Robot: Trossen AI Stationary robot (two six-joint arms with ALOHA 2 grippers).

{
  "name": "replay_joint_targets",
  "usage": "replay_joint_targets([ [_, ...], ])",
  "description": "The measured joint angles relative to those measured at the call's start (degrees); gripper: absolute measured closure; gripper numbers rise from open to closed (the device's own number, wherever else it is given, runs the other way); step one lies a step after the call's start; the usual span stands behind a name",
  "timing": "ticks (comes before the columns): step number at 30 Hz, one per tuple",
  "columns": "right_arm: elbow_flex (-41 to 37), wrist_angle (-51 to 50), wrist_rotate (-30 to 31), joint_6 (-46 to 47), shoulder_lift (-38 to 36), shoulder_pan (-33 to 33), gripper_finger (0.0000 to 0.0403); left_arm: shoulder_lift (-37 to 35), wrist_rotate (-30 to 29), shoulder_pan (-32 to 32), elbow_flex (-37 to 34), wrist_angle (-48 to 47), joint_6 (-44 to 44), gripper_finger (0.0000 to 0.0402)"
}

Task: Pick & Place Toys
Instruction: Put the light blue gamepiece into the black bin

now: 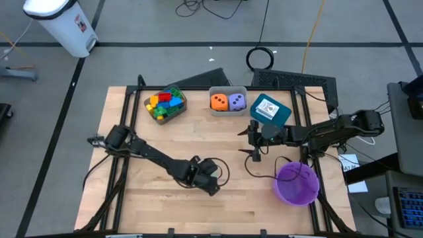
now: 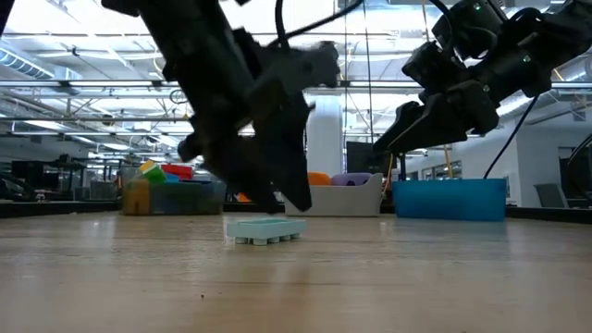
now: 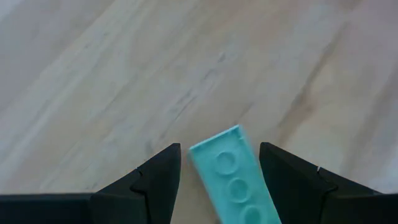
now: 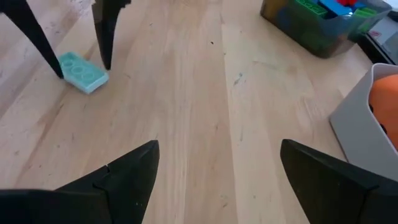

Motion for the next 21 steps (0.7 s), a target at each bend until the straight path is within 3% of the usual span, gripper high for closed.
replay_joint_targets([
  [21, 0.0, -0.1, -0.1, 1.2, 0.0, 0.0, 0.0078, 1.3, 3.7, 0.4, 0.2, -10.3, -0.2, 0.0180],
])
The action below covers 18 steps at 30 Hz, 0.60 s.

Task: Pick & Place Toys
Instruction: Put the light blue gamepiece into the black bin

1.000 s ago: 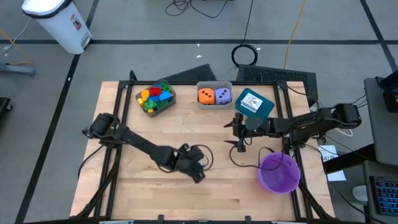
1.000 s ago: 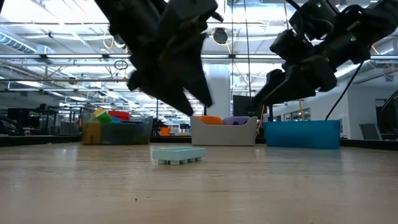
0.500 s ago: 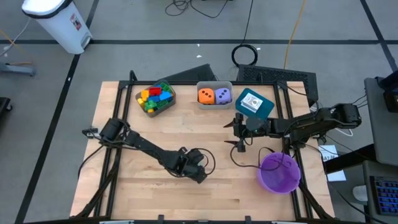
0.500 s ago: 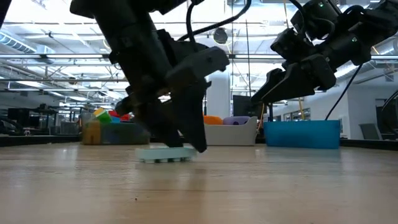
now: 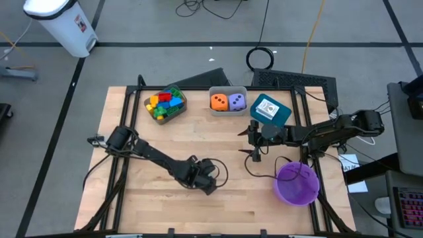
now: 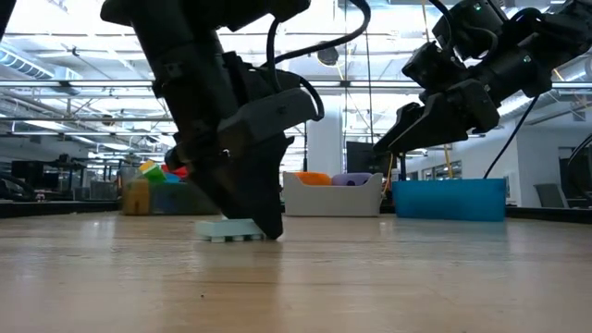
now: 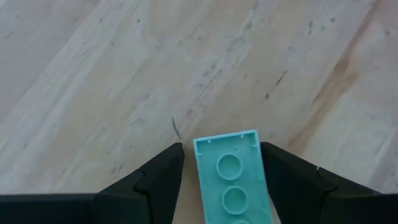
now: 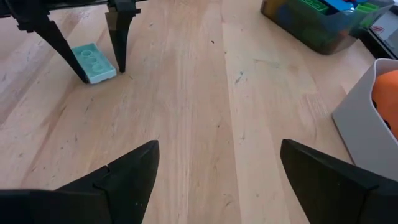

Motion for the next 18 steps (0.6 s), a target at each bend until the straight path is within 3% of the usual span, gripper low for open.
replay_joint_targets([
  [8, 0.0, 0.0, 0.0, 0.6, 0.0, 0.0, 0.0078, -0.2, 0.5, 0.8, -0.1, -0.7, 1.1, 0.0259],
  [18, 0.0, 0.0, 0.0, 0.4, 0.0, 0.0, 0.0078, -3.5, 0.3, 2.6, -0.4, -5.8, 3.9, 0.0249],
])
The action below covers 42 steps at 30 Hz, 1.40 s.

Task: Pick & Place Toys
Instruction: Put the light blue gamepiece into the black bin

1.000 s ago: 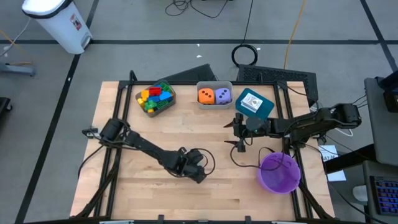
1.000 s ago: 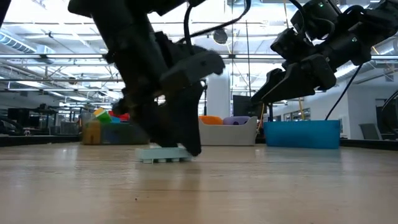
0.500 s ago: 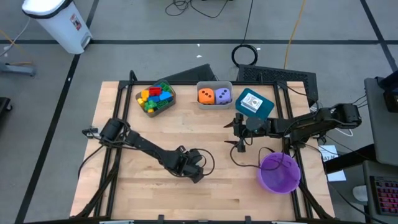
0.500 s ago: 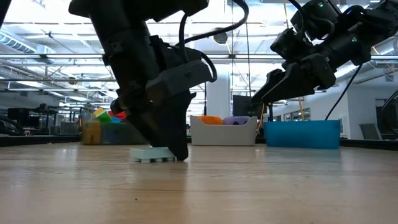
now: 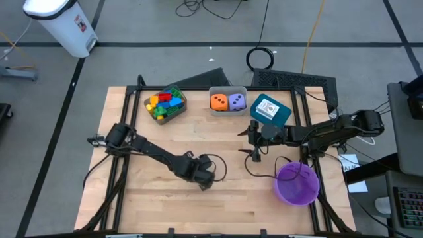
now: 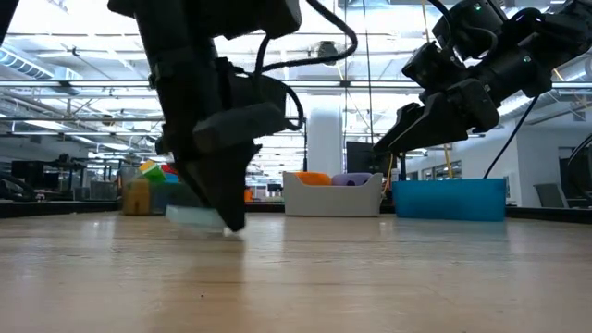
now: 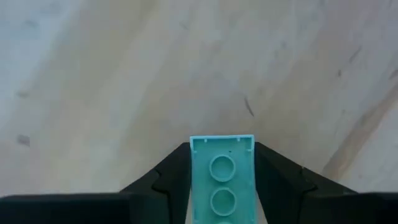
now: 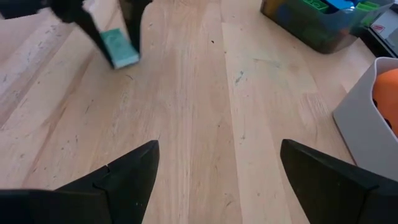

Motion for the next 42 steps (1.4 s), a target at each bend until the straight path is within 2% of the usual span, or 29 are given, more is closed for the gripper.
replay_joint_targets([
  [5, 0.0, 0.0, 0.0, 0.0, 0.0, 0.0, 0.0078, -5.3, -2.5, 2.1, 0.0, -4.4, 4.3, 0.0254],
  [11, 0.0, 0.1, 0.1, -0.1, 0.0, 0.0, 0.0078, -16.3, -9.5, 6.0, 0.1, -13.2, 9.7, 0.0259],
  [16, 0.0, 0.0, 0.1, -0.1, 0.0, 0.0, 0.0078, -24.6, -17.0, 12.4, 0.1, -23.1, 10.9, 0.0249],
  [19, 0.0, 0.1, 0.1, -0.1, 0.0, 0.0, 0.0078, -27.5, -18.6, 18.0, 0.1, -24.9, 14.6, 0.0249],
  [24, 0.0, 0.6, 0.2, 1.3, 0.0, 0.0, 0.0078, -27.6, -18.3, 28.8, 0.1, -24.4, 23.8, 0.0257],
  [27, 0.0, 0.6, 0.2, 1.9, 0.0, 0.0, 0.0078, -26.7, -16.8, 34.6, -0.9, -20.6, 29.2, 0.0254],
  [32, 0.0, 0.5, 0.2, 2.7, 0.0, 0.0, 0.0078, -26.7, -8.9, 42.8, -5.9, -8.7, 37.4, 0.0251],
  [37, 0.0, 0.5, 0.2, 2.7, 0.0, 0.0, 0.0078, -26.7, -4.1, 47.5, -11.3, -1.0, 41.4, 0.0257],
  [42, 0.0, 0.5, 0.2, 2.7, 0.0, 0.0, 0.0078, -26.7, -1.5, 49.4, -15.1, 2.0, 43.3, 0.0244],
])
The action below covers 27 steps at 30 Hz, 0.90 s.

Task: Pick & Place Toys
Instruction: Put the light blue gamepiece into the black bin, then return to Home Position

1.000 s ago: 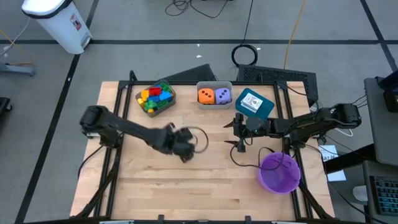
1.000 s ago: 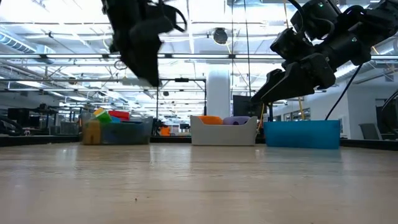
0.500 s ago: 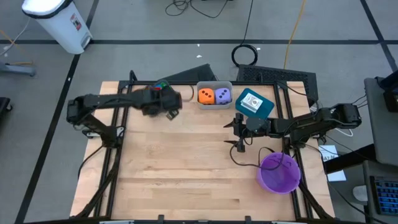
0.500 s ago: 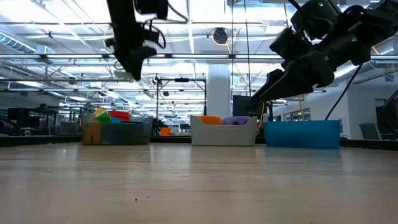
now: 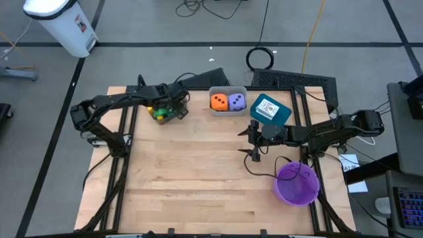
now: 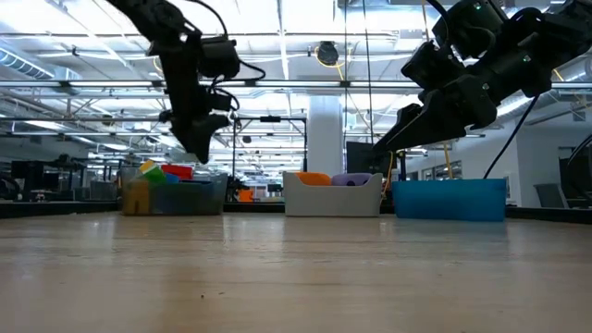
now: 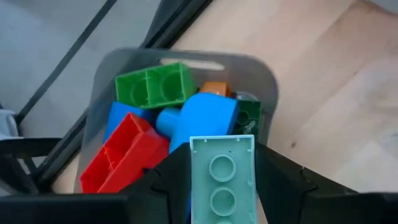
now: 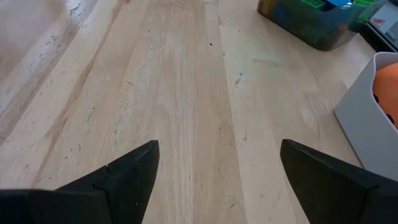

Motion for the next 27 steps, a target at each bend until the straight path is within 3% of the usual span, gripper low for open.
replay_joint_targets([
  [8, 0.0, 0.0, 0.0, -0.1, 0.0, 0.0, 0.0078, 0.0, 1.8, 0.6, -3.3, 6.0, 1.5, 0.0232],
  [19, 0.0, 0.0, 0.0, 1.2, 0.0, 0.0, 0.0078, -0.2, 2.0, 2.0, -3.4, 7.2, 1.7, 0.0174],
  [27, 0.0, 0.0, 0.1, -1.5, -2.5, 0.0, 0.0078, -8.3, 5.6, 1.1, -3.4, 8.8, 2.0, 0.0185],
])
